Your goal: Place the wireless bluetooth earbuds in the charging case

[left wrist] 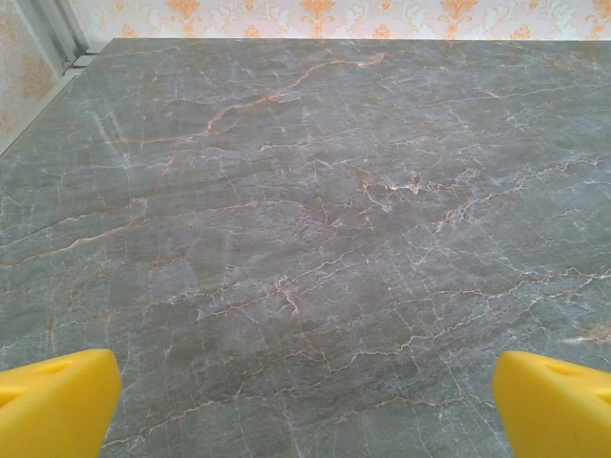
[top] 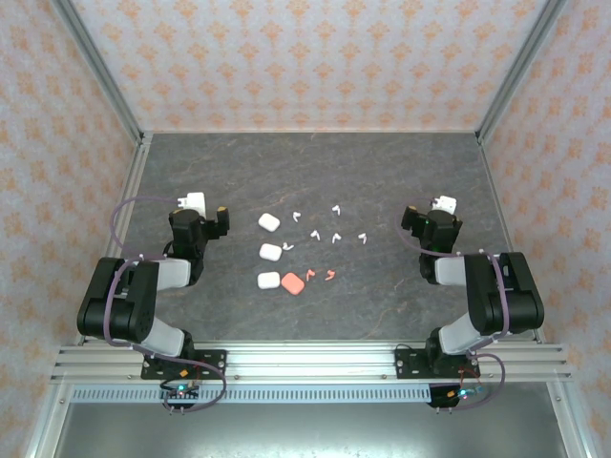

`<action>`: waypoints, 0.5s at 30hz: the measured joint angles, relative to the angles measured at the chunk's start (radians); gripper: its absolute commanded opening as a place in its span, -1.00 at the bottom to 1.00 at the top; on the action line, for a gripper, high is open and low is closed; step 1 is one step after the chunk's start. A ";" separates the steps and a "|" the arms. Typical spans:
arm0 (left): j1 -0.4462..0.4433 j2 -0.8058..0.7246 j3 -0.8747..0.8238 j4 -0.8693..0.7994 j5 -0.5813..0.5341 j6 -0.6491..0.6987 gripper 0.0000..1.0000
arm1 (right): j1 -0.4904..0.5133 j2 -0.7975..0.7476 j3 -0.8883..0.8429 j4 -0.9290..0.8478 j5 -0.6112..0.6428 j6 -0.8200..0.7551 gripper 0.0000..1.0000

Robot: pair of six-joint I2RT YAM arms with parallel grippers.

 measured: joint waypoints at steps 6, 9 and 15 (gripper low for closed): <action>0.000 0.000 0.000 0.000 -0.005 0.000 1.00 | 0.000 0.000 0.000 0.000 0.000 0.000 0.99; 0.000 -0.010 0.006 -0.034 -0.034 -0.011 1.00 | 0.000 0.000 0.000 0.000 0.000 0.000 0.99; 0.000 -0.246 0.027 -0.246 -0.092 -0.054 1.00 | 0.000 -0.055 0.052 -0.143 -0.008 -0.001 0.99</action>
